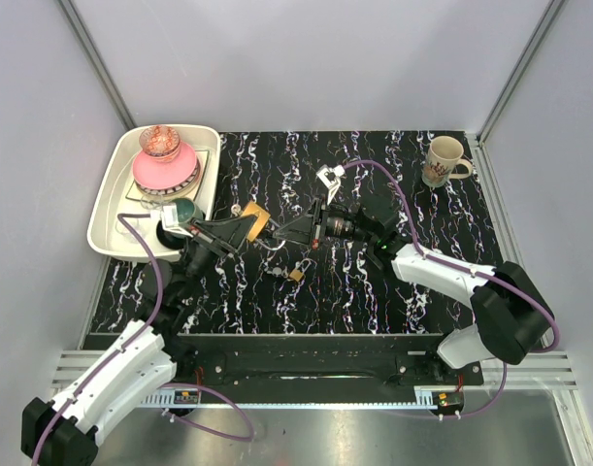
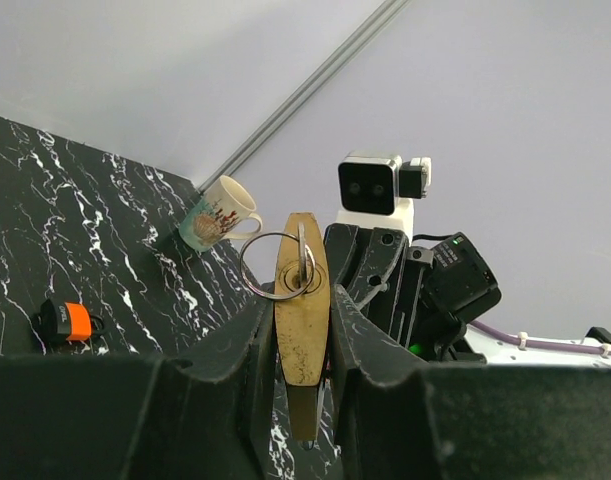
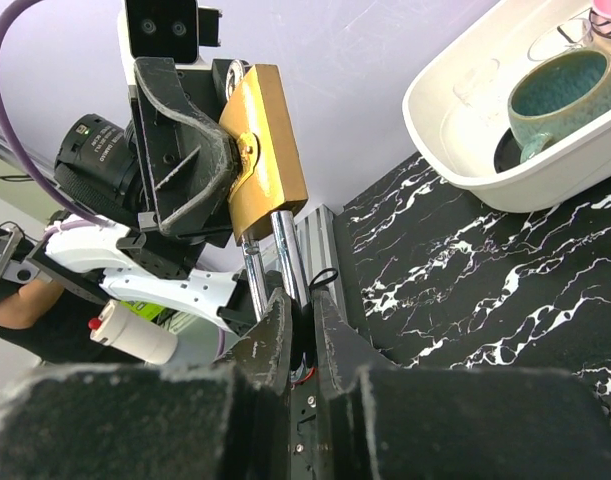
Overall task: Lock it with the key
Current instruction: Lock the lock.
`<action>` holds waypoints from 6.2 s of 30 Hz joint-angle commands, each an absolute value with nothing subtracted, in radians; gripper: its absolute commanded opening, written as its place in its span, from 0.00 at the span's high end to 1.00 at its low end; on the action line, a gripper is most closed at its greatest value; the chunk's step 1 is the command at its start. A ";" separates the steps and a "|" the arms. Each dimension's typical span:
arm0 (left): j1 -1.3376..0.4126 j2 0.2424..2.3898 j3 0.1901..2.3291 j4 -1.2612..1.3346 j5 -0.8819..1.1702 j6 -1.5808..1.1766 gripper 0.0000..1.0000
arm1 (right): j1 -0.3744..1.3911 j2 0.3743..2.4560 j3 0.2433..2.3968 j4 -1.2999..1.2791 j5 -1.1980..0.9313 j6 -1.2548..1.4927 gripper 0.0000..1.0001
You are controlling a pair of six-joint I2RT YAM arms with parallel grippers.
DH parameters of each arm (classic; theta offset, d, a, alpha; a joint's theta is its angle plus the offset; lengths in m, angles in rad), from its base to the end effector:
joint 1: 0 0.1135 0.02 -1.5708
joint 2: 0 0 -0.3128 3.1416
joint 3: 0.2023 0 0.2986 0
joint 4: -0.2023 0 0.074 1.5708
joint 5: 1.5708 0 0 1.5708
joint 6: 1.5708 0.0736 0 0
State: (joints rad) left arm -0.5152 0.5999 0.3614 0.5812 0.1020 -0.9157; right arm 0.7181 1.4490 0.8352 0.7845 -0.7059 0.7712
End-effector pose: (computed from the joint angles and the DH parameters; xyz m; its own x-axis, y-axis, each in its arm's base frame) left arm 0.1694 -0.1045 0.3288 -0.2767 -0.7499 -0.6009 0.5813 0.3673 -0.7260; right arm 0.2576 0.2885 0.3266 -0.5928 0.1864 -0.7835 -0.7934 0.0314 0.6078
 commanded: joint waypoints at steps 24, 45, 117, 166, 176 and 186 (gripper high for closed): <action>-0.509 0.704 0.420 0.784 0.308 -0.868 1.00 | 0.733 1.459 0.910 0.807 -0.756 0.781 1.00; -0.509 0.661 0.397 0.641 0.256 -0.851 1.00 | 0.733 1.378 0.902 0.747 -0.741 0.729 1.00; -0.511 0.753 0.400 0.618 0.416 -0.864 1.00 | 0.733 1.396 0.960 0.745 -0.753 0.709 1.00; -0.618 0.804 0.380 0.448 0.483 -0.787 1.00 | 0.733 1.371 1.152 0.630 -0.722 0.623 1.00; -0.660 0.830 0.371 0.454 0.469 -0.787 1.00 | 0.733 1.411 1.216 0.690 -0.733 0.649 1.00; -0.692 0.853 0.362 0.466 0.457 -0.792 1.00 | 0.732 1.430 1.255 0.715 -0.736 0.672 1.00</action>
State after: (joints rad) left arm -0.5701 0.7631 0.4099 0.7460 0.0978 -0.8276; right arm 0.6857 1.4498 1.0889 0.3538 -0.7815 0.5743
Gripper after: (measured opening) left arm 0.256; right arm 0.113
